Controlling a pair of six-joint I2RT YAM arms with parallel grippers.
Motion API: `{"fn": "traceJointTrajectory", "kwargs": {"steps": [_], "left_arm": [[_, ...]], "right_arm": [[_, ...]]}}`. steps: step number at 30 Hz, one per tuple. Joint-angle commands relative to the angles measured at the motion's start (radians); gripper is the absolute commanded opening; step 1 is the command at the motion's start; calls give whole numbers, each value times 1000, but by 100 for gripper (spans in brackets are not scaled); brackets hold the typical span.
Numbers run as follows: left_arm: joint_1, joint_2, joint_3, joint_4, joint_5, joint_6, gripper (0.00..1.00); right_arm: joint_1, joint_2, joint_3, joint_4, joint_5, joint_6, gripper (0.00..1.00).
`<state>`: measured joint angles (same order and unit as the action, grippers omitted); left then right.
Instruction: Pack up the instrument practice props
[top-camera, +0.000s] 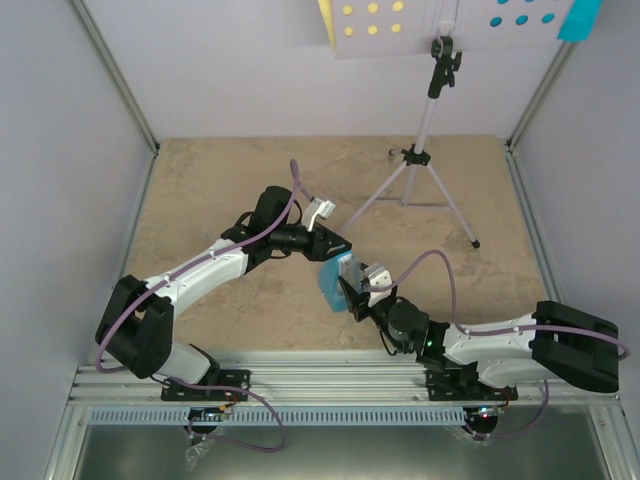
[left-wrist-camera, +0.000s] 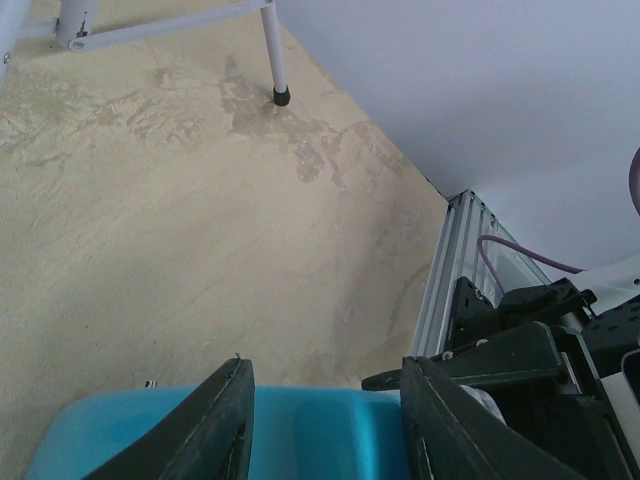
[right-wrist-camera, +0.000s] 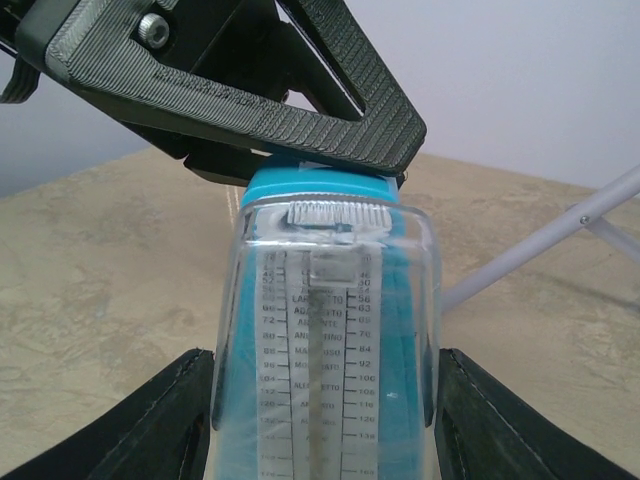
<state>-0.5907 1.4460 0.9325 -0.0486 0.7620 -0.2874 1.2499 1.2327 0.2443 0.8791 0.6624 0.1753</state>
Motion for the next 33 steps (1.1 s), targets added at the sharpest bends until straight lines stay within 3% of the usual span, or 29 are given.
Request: {"fn": "traceJointTrajectory", "kwargs": {"steps": [1,27,33], "left_arm": [[-1,8,5,-37,-3,5,43],[-1,-15,2,-33,3,1,43],[-1,-22,-3,-25,11,-5,43]], "right_arm": [[0,43,18,7,-29,24,49],[54,172,39,27,37,-51,48],[54,190,11,118,26,-96,49]]}}
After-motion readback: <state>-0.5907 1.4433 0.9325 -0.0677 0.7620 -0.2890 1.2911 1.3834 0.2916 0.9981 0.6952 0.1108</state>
